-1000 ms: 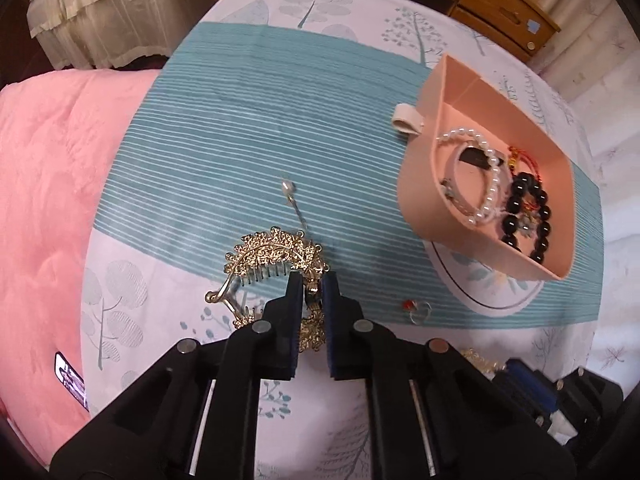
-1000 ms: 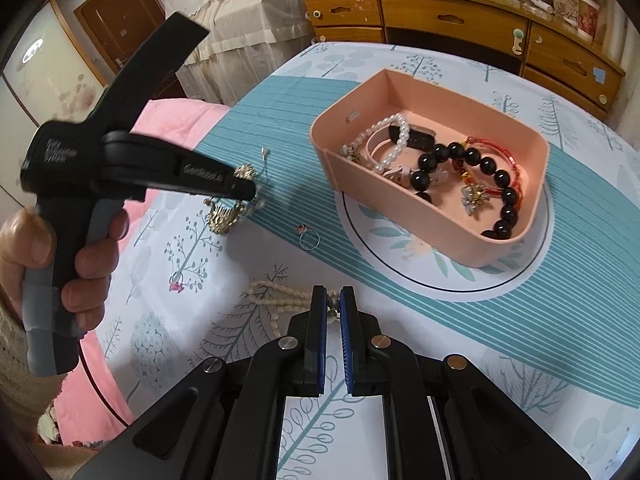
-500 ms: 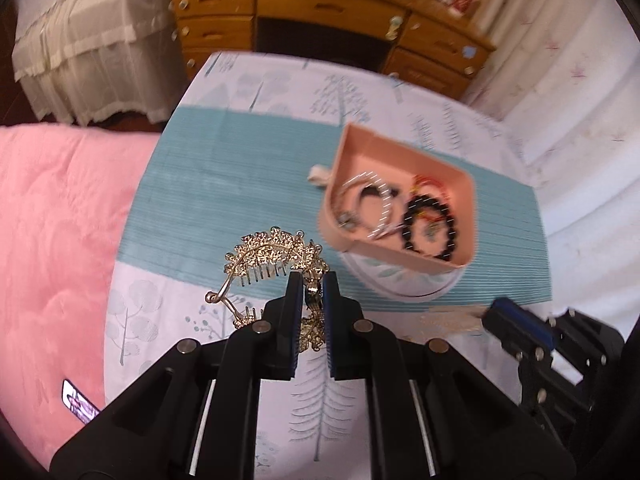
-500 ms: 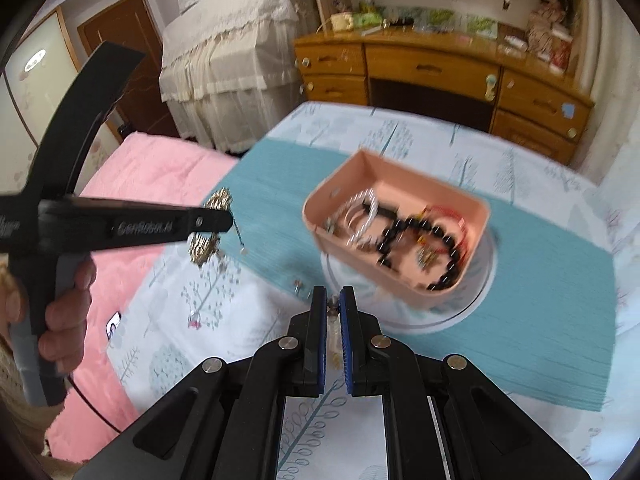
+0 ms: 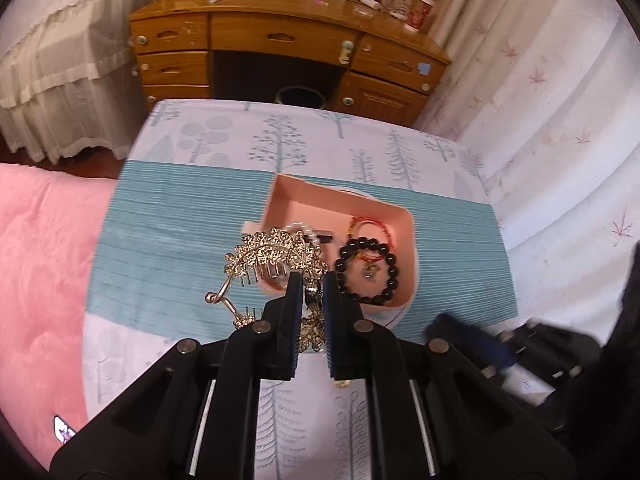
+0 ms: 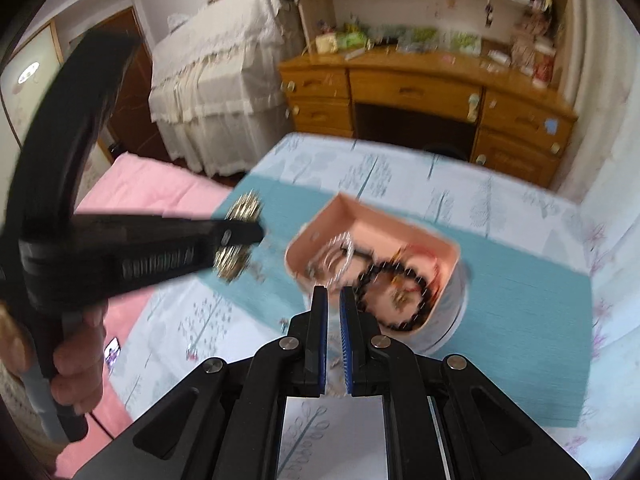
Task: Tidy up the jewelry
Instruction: 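Lift the gold leaf hair clip into the pink tray and open the left tool, then grasp the pearl necklace with the right tool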
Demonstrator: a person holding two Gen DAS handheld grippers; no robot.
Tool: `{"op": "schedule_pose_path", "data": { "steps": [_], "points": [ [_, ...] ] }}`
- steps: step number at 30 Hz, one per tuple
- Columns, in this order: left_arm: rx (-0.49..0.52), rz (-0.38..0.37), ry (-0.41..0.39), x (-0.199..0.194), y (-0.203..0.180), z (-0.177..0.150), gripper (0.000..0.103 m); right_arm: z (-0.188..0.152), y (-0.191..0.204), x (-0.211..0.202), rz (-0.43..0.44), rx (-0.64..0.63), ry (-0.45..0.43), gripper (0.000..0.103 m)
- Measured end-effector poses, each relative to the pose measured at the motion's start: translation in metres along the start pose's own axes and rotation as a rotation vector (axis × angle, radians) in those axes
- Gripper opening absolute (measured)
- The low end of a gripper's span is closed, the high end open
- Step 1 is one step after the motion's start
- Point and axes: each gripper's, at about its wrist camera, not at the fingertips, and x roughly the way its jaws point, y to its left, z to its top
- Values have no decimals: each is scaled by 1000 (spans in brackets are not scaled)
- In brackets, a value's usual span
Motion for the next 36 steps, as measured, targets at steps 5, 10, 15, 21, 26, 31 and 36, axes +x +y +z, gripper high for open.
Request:
{"op": "schedule_pose_path", "data": {
  "steps": [5, 10, 15, 21, 26, 31, 36],
  "points": [
    [24, -28, 4, 23, -7, 11, 7, -20, -13, 28, 7, 48, 70, 7],
    [56, -9, 5, 51, -16, 21, 8, -39, -32, 57, 16, 83, 145, 7],
    [79, 18, 51, 82, -20, 27, 14, -59, -48, 91, 52, 138, 240, 12],
    [77, 7, 73, 93, -14, 23, 44, -74, -57, 119, 67, 177, 290, 42],
    [94, 43, 42, 75, -4, 7, 44, -79, -51, 137, 48, 157, 327, 42],
    [59, 76, 29, 53, 22, -17, 45, -80, -41, 150, 13, 128, 349, 42],
    [1, 105, 77, 53, 55, -45, 45, -79, -34, 157, -42, 109, 353, 41]
  ]
}}
